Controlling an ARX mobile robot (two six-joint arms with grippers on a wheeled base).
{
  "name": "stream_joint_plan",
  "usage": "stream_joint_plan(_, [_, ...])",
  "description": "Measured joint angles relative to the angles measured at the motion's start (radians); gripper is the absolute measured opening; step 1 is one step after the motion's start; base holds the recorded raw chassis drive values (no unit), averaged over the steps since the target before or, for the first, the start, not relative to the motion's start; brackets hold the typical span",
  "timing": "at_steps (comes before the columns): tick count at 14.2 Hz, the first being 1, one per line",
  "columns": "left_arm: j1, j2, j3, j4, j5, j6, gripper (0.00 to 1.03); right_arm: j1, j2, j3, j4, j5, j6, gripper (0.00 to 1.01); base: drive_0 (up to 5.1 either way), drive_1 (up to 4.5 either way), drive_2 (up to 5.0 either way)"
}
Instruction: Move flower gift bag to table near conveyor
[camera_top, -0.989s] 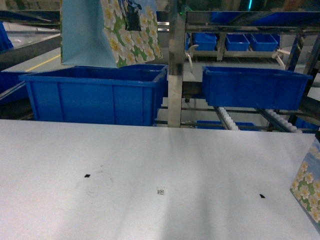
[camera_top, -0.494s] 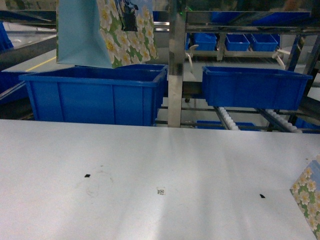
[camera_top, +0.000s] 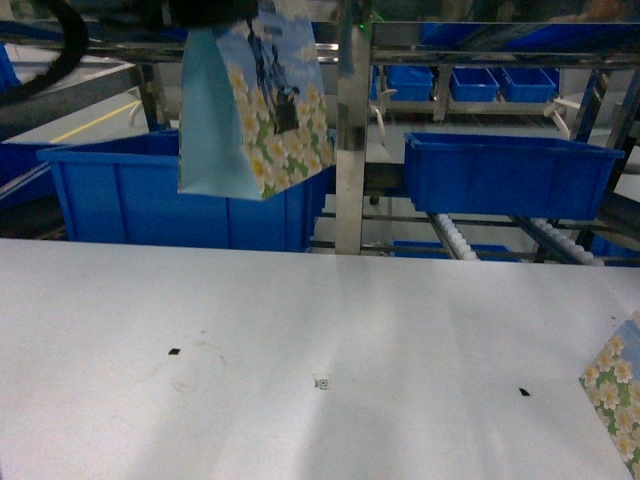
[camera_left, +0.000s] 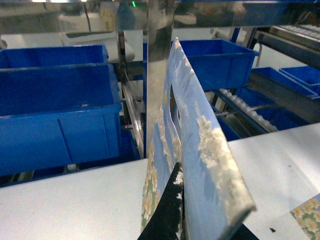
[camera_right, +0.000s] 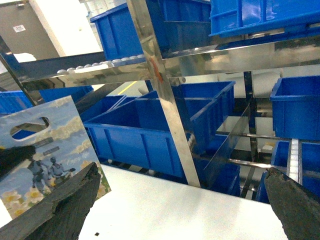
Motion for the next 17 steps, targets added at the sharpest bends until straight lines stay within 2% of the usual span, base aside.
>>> stream_joint_plan(2, [0.079,0.072,-0.004,0.094,0.027,0.035,0.02,0.000,0.000,0.000,0.000,0.000,0.000,0.98,0.0,0.00,0.0])
stream_joint_plan(4, [0.121,0.109,-0.005,0.124,0.031,0.050,0.02,0.000,0.000,0.000,0.000,0.000,0.000,0.98,0.0,0.00,0.0])
stream_joint_plan(10, [0.241,0.193,-0.125,0.260,0.043,0.064,0.02,0.000,0.000,0.000,0.000,0.000,0.000,0.98,0.0,0.00,0.0])
stream_joint_plan(12, [0.273,0.246,-0.129,0.323,0.047,0.076,0.02,0.000,0.000,0.000,0.000,0.000,0.000,0.98,0.0,0.00,0.0])
stream_joint_plan(14, [0.302,0.293,-0.129,0.288,0.087,0.067,0.02,0.000,0.000,0.000,0.000,0.000,0.000,0.98,0.0,0.00,0.0])
stream_joint_plan(17, [0.295,0.343,-0.095,0.294,0.089,0.067,0.02,0.000,0.000,0.000,0.000,0.000,0.000,0.98,0.0,0.00,0.0])
